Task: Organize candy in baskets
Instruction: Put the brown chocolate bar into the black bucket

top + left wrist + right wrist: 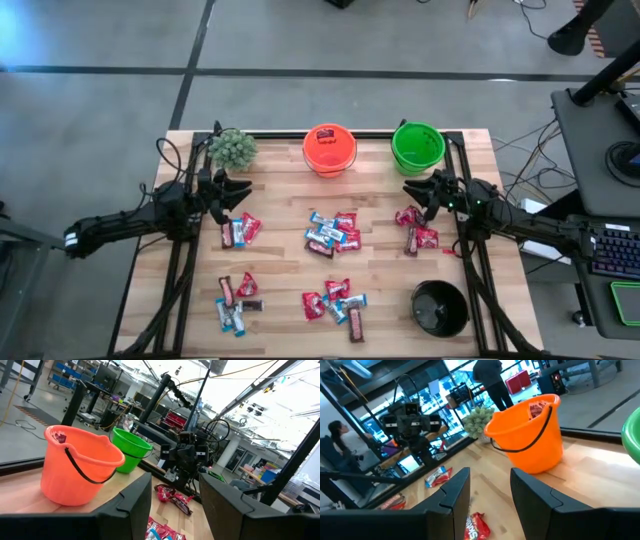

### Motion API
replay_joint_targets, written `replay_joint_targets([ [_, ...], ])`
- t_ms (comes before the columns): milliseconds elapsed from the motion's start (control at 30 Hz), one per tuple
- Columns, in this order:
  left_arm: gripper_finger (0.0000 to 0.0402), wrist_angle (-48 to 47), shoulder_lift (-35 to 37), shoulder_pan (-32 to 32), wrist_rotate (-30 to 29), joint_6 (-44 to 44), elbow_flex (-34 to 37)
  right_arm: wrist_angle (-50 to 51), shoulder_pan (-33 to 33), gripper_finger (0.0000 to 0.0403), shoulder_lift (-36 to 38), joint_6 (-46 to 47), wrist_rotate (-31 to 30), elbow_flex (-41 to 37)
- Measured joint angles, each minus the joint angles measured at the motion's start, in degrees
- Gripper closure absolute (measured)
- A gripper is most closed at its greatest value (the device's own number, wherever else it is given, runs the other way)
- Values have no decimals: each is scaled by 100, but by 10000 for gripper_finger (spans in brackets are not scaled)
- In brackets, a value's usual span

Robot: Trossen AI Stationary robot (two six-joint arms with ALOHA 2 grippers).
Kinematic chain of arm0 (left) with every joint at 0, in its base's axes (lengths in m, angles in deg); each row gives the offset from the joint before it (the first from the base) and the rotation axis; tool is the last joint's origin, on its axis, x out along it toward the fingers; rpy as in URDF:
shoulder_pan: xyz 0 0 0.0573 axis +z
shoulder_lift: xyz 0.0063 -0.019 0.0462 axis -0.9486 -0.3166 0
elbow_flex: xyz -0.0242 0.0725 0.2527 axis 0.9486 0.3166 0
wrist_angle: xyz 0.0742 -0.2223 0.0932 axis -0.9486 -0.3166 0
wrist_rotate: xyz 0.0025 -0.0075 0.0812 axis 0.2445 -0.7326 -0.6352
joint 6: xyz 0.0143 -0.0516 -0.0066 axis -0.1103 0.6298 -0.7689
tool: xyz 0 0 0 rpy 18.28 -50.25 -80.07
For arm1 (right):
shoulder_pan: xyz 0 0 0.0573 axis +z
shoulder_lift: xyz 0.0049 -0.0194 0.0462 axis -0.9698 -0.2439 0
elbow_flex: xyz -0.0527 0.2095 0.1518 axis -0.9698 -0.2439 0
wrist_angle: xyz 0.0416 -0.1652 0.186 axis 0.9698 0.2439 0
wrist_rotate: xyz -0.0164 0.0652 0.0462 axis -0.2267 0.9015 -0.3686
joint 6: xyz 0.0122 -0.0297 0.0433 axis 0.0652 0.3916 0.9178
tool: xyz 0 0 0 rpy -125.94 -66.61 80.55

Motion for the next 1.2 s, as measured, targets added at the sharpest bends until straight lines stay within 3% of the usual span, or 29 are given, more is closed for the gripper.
replay_joint_targets([
  [200, 253, 0, -2, 0, -1, 1, 1, 42, 0, 271, 0, 688, -403, 0],
  [433, 253, 2, -2, 0, -6, 1, 0, 411, 0, 271, 0, 684, -742, 0],
  [1200, 253, 4, -1, 0, -214, 2, 0, 463, 0, 271, 0, 764, -756, 2],
])
